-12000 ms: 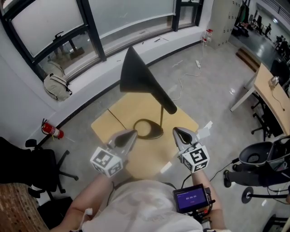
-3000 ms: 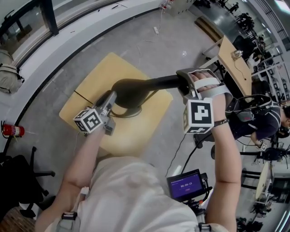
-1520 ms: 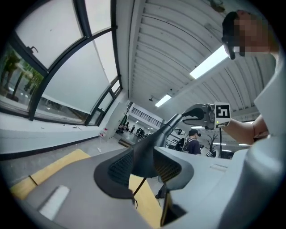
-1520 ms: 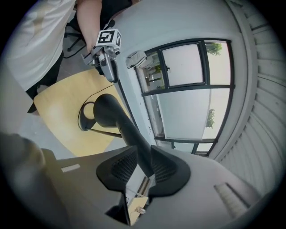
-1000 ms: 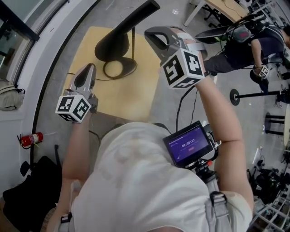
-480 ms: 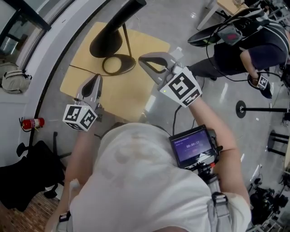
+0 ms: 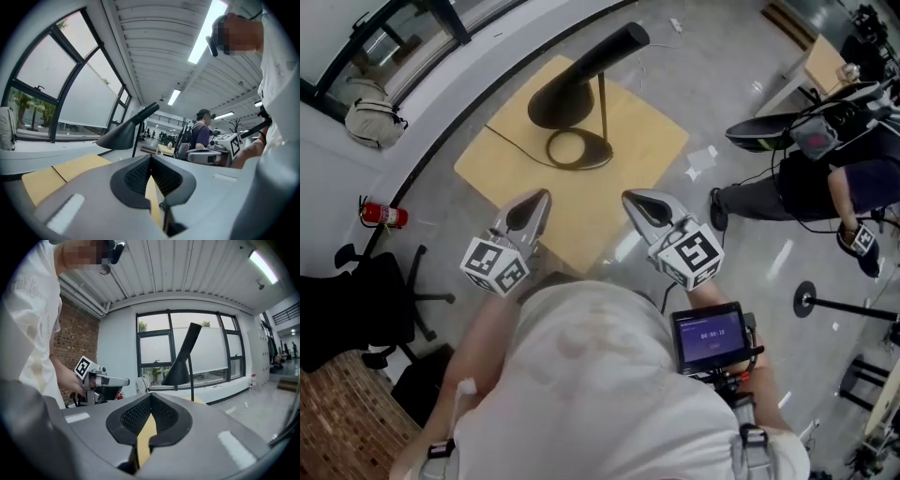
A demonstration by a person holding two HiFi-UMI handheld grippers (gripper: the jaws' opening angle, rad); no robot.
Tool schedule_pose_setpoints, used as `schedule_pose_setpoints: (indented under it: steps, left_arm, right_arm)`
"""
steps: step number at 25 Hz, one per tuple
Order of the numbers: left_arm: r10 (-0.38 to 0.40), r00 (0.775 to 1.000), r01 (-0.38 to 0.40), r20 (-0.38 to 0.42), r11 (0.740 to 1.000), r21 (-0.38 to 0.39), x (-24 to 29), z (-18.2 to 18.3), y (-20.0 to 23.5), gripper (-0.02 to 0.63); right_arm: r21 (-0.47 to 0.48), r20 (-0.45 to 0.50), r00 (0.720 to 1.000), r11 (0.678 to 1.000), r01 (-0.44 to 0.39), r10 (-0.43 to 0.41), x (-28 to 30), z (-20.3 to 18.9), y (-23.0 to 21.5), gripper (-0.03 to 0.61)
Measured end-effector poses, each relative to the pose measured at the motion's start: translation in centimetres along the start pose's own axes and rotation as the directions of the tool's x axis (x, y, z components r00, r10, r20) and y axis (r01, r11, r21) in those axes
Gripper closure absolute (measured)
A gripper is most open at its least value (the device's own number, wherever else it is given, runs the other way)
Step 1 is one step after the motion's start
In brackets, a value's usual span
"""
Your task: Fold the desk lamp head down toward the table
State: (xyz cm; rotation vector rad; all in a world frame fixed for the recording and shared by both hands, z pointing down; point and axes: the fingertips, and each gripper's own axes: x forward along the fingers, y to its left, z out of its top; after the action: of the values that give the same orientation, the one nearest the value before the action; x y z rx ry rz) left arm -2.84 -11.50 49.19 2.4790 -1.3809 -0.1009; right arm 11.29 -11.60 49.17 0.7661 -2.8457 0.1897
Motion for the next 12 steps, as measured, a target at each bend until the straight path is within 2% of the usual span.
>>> schedule_pose_setpoints:
  steps: [6, 12]
  left_arm:
    - [0.002, 1.000, -0.002, -0.012, 1.000, -0.010, -0.2, -2.3, -2.5, 0.612]
    - [-0.007, 1.000, 0.007, -0.026, 1.000, 0.013, 0.2, -2.5, -4.2, 0.612]
  right_arm:
    - [0.040, 0.010, 1.000, 0.999, 0.014, -0.015, -1.6, -2.1, 0.4, 0.568]
    - [0.041, 0.013, 1.000, 0.999, 0.027, -0.028, -3.0, -2.8, 0.0, 0.566]
